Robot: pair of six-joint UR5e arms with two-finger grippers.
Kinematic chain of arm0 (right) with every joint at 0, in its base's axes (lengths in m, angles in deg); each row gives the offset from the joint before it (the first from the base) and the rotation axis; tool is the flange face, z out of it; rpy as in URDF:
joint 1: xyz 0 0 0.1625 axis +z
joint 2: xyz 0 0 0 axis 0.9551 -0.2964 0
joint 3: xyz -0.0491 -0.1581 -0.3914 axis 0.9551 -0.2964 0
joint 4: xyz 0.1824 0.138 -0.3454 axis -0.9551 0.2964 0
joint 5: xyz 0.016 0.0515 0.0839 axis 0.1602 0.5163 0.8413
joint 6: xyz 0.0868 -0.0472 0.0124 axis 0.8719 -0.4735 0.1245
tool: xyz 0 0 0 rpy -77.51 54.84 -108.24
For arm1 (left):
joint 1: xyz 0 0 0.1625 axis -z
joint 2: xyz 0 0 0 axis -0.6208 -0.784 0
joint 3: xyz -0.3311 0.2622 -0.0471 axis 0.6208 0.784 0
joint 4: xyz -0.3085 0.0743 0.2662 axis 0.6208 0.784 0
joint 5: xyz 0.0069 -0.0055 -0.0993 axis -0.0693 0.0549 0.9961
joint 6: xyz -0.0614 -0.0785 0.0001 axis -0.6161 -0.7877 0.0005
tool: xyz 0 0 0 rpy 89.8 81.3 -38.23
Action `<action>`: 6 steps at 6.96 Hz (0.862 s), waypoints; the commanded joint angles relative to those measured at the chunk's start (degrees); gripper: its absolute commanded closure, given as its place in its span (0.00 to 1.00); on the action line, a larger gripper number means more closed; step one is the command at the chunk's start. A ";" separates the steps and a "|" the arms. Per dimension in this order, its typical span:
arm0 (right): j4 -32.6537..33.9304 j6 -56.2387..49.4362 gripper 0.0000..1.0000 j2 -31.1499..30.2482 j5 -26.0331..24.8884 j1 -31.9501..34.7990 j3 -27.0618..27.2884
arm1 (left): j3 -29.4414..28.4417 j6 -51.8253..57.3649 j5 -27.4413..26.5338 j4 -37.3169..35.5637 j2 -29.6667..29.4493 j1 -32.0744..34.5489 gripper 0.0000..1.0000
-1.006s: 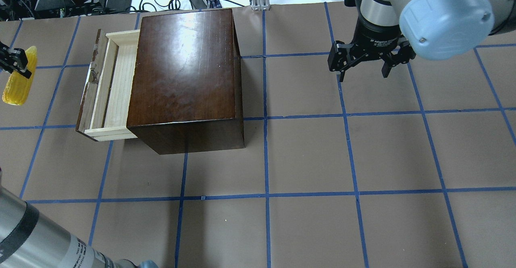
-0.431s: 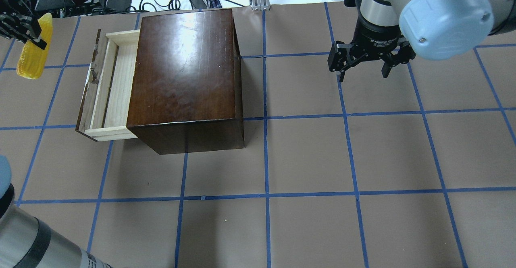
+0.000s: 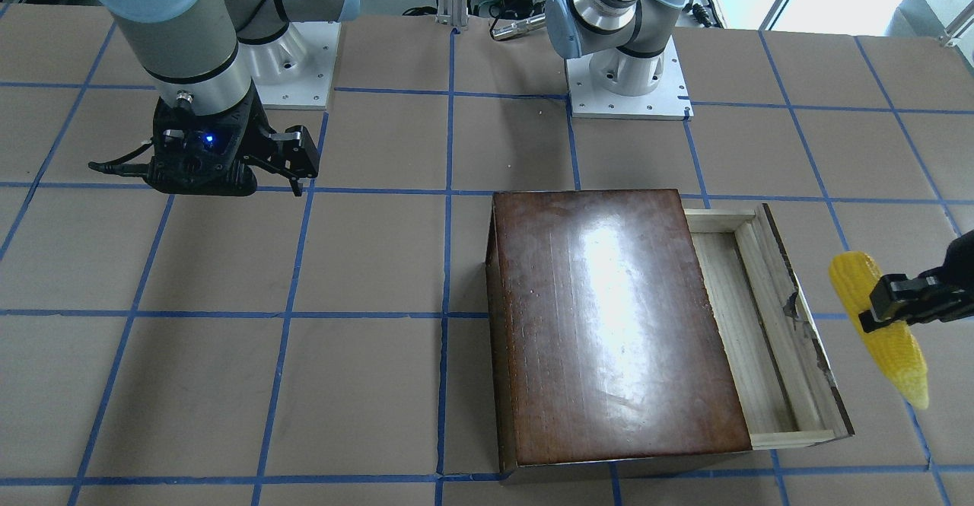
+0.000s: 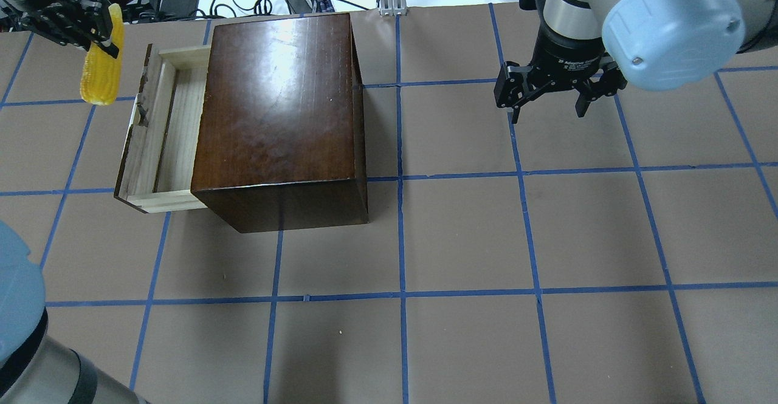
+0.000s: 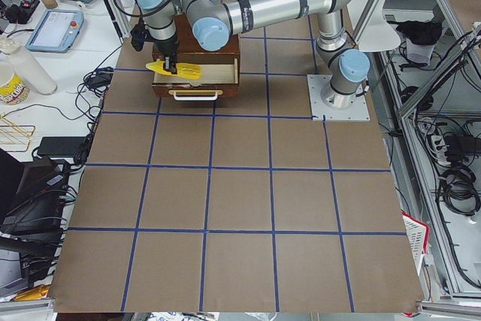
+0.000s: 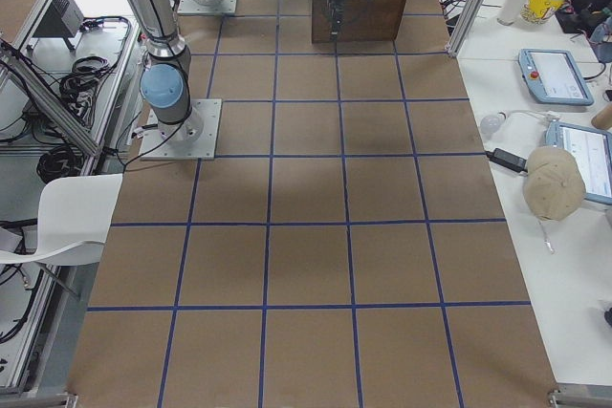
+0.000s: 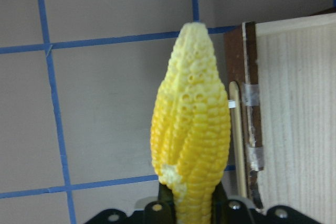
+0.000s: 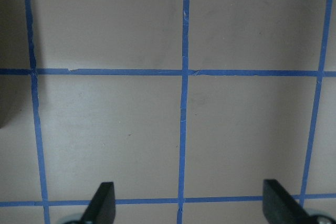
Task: Open drawer and put corn inside
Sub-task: 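Lift the corn and carry it over the open drawer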
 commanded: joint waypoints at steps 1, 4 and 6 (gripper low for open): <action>-0.09 0.00 0.00 -0.02 -0.06 0.00 0.00 | 4.54 -8.88 0.41 -0.14 0.37 4.89 1.00; 0.00 0.00 0.00 -0.02 -0.06 0.00 0.00 | 6.85 -7.77 0.16 -1.37 -1.56 4.47 1.00; -0.09 0.00 0.00 -0.02 -0.06 0.00 0.00 | 7.54 -7.59 0.15 -1.46 -2.70 4.46 0.98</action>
